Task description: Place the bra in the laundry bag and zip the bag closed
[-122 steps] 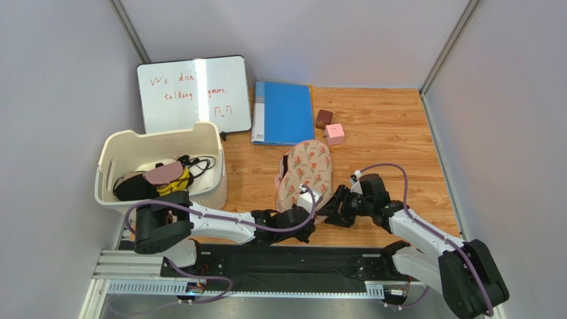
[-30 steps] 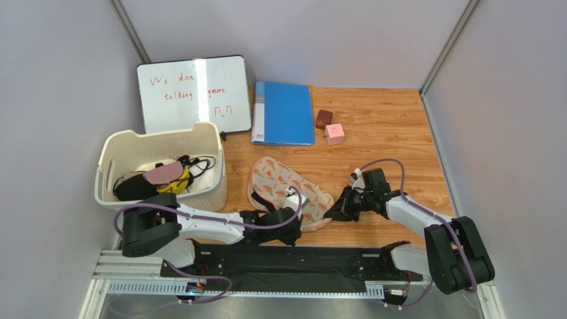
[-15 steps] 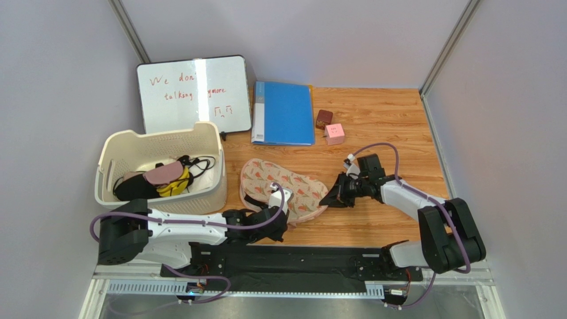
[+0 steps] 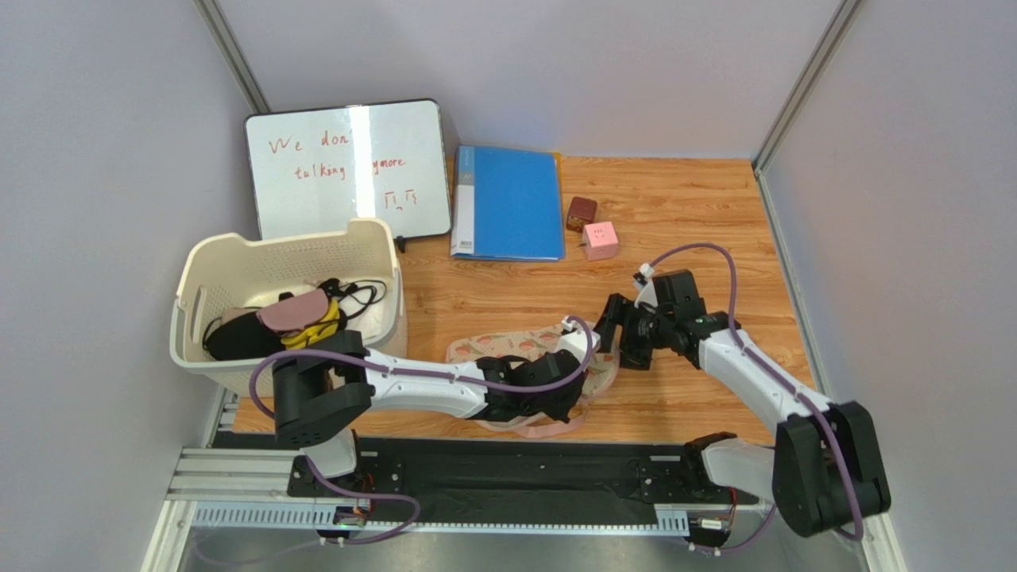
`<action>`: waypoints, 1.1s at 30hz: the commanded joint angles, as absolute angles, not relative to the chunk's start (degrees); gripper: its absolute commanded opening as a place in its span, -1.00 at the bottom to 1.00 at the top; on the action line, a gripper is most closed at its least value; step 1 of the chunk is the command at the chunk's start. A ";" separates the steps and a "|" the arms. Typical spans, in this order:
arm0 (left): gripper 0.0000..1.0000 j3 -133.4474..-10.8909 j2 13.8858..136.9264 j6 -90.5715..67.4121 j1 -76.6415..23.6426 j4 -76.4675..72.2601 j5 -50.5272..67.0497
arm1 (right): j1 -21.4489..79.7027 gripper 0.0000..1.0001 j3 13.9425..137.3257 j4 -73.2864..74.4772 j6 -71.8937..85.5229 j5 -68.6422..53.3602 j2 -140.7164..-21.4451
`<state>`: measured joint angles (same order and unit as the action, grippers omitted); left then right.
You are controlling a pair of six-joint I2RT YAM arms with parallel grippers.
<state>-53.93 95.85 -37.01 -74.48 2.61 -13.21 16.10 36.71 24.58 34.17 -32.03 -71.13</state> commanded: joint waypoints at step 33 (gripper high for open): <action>-1.00 -57.30 94.39 -36.12 -72.95 0.35 -10.28 | 13.45 1.00 27.17 45.09 52.37 -31.28 -40.97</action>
